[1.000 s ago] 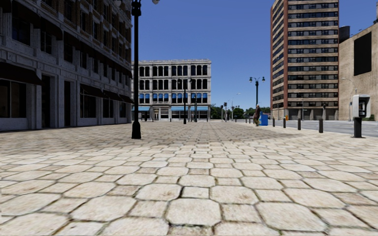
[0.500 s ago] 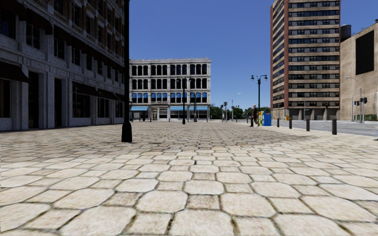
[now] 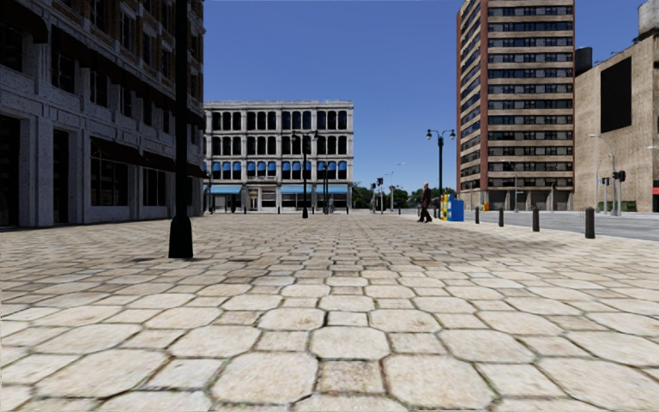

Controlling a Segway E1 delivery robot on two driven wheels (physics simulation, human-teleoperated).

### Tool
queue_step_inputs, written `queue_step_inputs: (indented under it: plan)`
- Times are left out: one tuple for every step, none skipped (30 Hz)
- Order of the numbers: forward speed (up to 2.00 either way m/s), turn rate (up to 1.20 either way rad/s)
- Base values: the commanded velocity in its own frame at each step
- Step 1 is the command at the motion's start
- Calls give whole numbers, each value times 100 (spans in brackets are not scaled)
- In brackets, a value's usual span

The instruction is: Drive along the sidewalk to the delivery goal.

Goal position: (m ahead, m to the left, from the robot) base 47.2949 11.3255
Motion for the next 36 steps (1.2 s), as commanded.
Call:
queue_step_inputs:
  plan:
    - [200, -29]
    - [200, -27]
    - [200, -27]
    - [200, -22]
    - [200, -18]
    - [200, -17]
    - [200, -17]
    - [200, -17]
    - [200, -17]
    - [200, -17]
    - [200, -22]
    - [200, -28]
    - [200, -28]
    - [200, -32]
    - [200, -33]
    - [200, -32]
    - [200, 0]
    - [200, 0]
    - [200, 0]
    - [200, 0]
    - [200, 0]
    - [200, 0]
    - [200, 0]
    - [200, 0]
    - [200, 0]
    - [200, 0]
    - [200, 0]
    - [200, 0]
    - [200, 0]
    - [200, 0]
    - [200, 0]
    - [200, 0]
    - [200, 0]
    - [200, 0]
    - [200, 0]
    - [200, 0]
